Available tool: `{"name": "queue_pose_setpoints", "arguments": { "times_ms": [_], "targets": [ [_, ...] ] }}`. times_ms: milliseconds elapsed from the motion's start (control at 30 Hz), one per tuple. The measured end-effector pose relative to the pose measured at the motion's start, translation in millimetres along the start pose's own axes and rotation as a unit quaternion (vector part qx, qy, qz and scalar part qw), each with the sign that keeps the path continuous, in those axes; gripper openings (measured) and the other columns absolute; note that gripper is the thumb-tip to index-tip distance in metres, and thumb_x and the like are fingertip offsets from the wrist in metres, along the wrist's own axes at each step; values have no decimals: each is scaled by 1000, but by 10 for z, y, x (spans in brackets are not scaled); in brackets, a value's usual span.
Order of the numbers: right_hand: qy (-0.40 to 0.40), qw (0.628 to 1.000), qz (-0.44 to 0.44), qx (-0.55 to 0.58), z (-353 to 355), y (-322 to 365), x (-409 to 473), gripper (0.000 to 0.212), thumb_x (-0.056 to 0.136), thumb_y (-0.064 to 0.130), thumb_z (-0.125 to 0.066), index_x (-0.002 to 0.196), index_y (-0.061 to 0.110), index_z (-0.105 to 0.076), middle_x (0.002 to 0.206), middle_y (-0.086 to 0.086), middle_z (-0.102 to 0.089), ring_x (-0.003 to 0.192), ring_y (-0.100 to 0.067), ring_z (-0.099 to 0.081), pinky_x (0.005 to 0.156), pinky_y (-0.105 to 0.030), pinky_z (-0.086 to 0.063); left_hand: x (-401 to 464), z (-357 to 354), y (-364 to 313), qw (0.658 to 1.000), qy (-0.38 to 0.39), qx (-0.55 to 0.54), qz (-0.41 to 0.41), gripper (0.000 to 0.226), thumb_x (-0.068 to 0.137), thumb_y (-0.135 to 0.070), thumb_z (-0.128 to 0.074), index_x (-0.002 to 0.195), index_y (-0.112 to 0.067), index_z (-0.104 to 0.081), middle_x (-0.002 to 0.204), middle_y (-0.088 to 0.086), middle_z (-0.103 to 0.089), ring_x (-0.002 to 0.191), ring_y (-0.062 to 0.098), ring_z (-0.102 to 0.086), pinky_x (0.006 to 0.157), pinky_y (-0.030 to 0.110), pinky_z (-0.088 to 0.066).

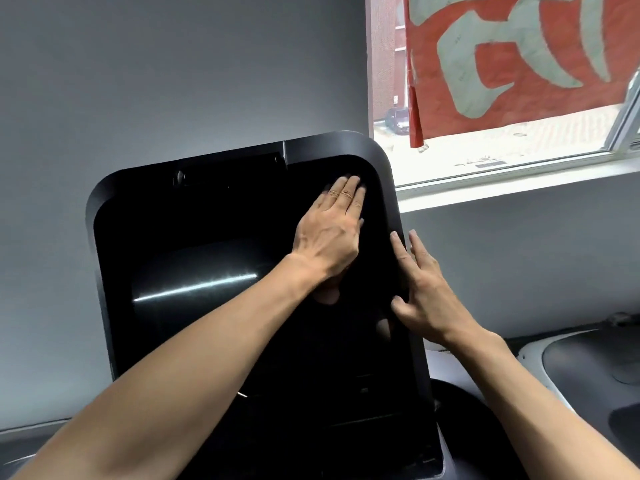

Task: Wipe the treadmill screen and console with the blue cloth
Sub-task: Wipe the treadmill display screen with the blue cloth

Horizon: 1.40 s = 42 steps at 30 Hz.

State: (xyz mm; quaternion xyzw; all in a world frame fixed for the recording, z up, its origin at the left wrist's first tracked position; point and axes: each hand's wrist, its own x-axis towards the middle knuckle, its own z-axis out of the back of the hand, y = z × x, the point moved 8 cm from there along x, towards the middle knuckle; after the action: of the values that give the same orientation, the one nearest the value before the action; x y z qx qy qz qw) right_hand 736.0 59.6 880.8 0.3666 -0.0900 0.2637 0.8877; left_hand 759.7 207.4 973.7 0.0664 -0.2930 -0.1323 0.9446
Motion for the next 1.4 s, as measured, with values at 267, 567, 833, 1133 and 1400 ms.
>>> {"name": "queue_pose_setpoints", "arguments": {
  "times_ms": [267, 567, 833, 1133, 1400],
  "targets": [
    [122, 989, -31, 75, 62, -124, 38, 111, 87, -13, -53, 149, 65, -2, 169, 6, -8, 153, -5, -5, 123, -27, -17, -465, -203, -362, 996, 3, -11, -88, 52, 103, -25, -40, 149, -3, -45, 160, 15, -39, 151, 30, -30, 123, 45, -26],
    [107, 987, -49, 112, 139, -100, 15, 113, 77, -19, -37, 149, 65, -13, 167, 12, -17, 147, 2, -20, 112, -20, -37, -42, -114, -216, 998, 28, -49, 32, 57, 106, -23, -37, 159, -6, -24, 168, 9, -19, 157, 22, -9, 128, 39, -6],
    [64, 987, -55, 134, 46, -181, -35, 114, 82, -22, -43, 148, 66, -14, 167, 9, -17, 148, 3, -14, 122, -35, -30, -1124, -439, -869, 996, -7, -78, -31, 60, 98, -19, -42, 154, 1, -36, 165, 15, -27, 156, 28, -17, 125, 46, -22],
    [48, 991, -73, 102, 42, -90, -52, 114, 70, -22, -34, 156, 51, -16, 167, 7, -19, 152, -4, -14, 124, -25, -18, -1404, -508, -1025, 997, 11, -51, -56, 58, 99, -20, -44, 152, 2, -38, 163, 16, -30, 154, 28, -22, 124, 44, -26],
    [7, 997, -60, -39, -6, 152, -26, 102, 77, -15, -38, 162, 28, -1, 170, -5, 5, 156, -20, 0, 125, -35, -18, -73, -157, -285, 999, 30, -12, 40, 56, 107, -26, -34, 157, -1, -26, 167, 14, -20, 157, 25, -12, 128, 40, -8]
  ]
}}
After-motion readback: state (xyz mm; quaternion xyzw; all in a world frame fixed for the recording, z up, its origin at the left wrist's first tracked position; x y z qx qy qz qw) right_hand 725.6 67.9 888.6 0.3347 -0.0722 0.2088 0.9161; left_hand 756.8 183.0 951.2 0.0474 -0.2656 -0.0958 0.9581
